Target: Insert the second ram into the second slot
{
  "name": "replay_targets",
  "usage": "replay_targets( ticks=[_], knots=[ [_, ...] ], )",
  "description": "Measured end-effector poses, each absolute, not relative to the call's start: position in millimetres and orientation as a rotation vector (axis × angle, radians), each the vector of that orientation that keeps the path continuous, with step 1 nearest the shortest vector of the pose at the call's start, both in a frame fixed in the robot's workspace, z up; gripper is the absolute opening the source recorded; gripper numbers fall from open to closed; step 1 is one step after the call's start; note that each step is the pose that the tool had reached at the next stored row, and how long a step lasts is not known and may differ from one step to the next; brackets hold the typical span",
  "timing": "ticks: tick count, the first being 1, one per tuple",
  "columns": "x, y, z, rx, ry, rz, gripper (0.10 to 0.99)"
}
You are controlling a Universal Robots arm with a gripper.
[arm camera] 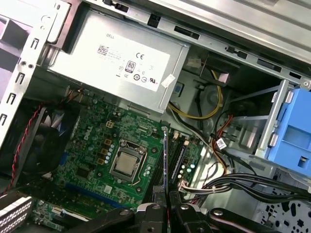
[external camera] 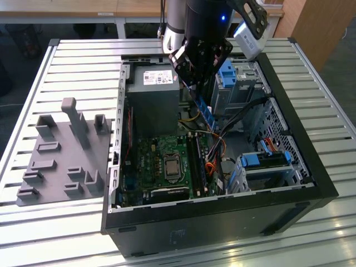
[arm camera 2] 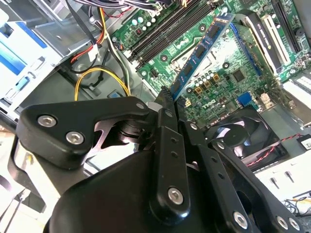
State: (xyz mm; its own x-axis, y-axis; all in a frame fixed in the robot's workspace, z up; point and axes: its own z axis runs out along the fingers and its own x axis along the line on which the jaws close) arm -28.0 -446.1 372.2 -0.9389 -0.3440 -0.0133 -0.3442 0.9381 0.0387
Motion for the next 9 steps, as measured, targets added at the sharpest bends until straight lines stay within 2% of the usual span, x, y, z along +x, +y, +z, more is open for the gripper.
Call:
replay_targets(
  ticks=[9],
  knots=[
    [-28.0, -446.2, 371.8, -0.519, 3.091, 0.063, 0.137]
  ],
)
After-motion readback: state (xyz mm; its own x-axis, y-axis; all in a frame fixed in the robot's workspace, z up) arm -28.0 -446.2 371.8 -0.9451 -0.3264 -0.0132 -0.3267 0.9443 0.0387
